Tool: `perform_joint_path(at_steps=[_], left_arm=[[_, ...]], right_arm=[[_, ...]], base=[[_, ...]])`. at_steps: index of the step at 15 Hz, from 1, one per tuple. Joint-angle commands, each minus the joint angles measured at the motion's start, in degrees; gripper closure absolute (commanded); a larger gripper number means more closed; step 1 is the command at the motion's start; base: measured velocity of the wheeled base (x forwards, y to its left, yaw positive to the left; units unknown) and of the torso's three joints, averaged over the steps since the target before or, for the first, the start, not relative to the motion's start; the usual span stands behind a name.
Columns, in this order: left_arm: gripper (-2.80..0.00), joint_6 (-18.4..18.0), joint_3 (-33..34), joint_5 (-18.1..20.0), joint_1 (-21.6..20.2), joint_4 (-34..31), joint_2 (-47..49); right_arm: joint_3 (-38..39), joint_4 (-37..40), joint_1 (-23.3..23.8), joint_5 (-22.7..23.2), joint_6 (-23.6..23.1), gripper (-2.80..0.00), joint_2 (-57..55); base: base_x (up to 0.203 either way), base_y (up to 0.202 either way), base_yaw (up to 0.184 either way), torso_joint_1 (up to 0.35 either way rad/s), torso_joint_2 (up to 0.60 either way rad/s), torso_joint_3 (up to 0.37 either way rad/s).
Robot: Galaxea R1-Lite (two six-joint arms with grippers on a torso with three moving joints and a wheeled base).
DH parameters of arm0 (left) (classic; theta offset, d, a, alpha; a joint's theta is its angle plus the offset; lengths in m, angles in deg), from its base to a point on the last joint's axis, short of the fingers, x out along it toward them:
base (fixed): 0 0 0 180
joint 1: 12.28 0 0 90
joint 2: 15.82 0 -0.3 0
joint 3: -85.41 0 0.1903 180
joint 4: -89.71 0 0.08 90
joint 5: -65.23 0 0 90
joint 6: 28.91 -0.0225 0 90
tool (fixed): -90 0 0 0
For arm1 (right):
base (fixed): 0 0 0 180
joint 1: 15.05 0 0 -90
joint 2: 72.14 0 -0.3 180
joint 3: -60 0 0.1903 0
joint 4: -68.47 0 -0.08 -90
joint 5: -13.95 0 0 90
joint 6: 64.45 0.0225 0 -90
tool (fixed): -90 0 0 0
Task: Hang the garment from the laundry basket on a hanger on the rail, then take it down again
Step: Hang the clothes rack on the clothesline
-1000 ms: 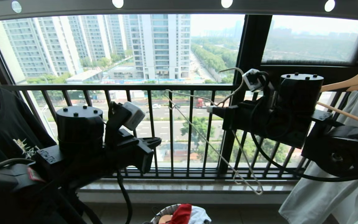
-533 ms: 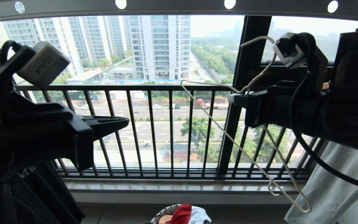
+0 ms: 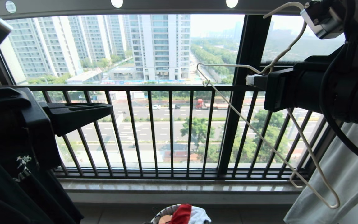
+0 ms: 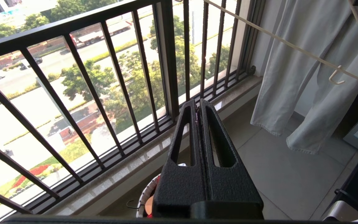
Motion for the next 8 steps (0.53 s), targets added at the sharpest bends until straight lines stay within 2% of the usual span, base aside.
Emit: perform_joint_path(at_steps=[1,8], left_arm=[[0.0,-0.1,0.1,0.0,0.3,0.1,0.1],[0.0,-0.1,0.4,-0.1,0.6,0.3,0.4]], right_arm=[[-2.0,-0.1,-0.2,-1.3,-1.4,0.0,-1.9],[-6.7,0.0,-1.9,-4.1,-1.8,0.0,-6.0]], base=[[0.0,0.0,0.0,0.0,0.0,0.0],[0.0,0.0,0.0,0.0,0.0,0.0]])
